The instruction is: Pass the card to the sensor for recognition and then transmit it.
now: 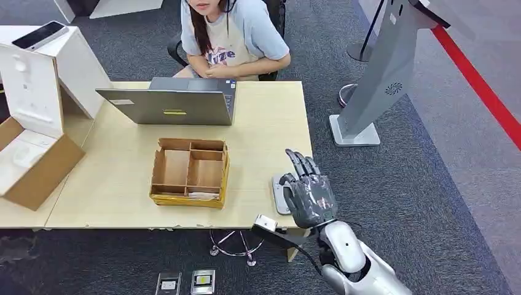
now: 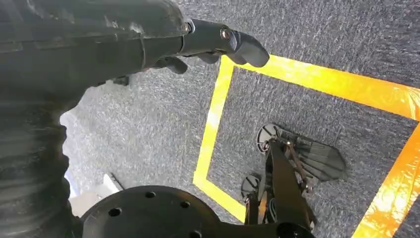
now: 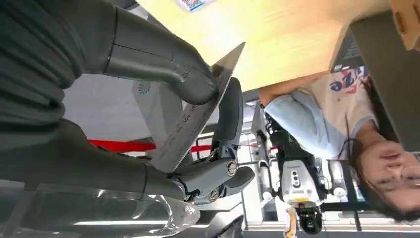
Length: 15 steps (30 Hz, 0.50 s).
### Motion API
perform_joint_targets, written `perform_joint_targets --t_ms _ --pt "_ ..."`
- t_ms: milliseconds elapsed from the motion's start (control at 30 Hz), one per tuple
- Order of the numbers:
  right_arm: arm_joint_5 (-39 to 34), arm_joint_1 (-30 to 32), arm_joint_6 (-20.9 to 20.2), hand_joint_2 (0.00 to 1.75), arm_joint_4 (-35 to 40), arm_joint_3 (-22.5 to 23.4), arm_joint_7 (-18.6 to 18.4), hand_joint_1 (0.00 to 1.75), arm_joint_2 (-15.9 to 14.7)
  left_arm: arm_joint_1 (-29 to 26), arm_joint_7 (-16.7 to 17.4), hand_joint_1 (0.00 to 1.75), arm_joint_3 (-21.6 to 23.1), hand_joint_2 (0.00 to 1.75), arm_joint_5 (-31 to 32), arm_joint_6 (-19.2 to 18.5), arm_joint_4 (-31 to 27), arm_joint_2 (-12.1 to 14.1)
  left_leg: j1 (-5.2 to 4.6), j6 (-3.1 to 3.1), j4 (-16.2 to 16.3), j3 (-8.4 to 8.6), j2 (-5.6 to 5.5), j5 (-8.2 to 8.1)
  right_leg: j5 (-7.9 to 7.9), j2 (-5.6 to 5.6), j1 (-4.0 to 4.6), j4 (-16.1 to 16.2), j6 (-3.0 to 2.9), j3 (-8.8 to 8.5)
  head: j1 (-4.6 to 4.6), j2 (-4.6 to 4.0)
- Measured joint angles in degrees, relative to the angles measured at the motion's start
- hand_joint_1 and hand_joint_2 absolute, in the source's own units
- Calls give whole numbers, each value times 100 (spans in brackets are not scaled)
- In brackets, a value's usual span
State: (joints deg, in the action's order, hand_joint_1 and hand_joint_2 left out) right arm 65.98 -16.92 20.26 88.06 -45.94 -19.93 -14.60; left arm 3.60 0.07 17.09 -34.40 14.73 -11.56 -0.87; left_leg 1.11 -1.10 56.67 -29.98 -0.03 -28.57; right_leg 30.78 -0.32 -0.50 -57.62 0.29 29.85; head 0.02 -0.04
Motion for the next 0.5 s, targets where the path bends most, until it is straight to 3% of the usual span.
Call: perform_joint_targets --t_ms 500 --pt "-1032 -560 441 175 -1452 -98 514 175 710 14 0 0 186 175 -42 -4 0 22 0 0 0 -2 0 1 0 0 0 -1 0 1 0 0"
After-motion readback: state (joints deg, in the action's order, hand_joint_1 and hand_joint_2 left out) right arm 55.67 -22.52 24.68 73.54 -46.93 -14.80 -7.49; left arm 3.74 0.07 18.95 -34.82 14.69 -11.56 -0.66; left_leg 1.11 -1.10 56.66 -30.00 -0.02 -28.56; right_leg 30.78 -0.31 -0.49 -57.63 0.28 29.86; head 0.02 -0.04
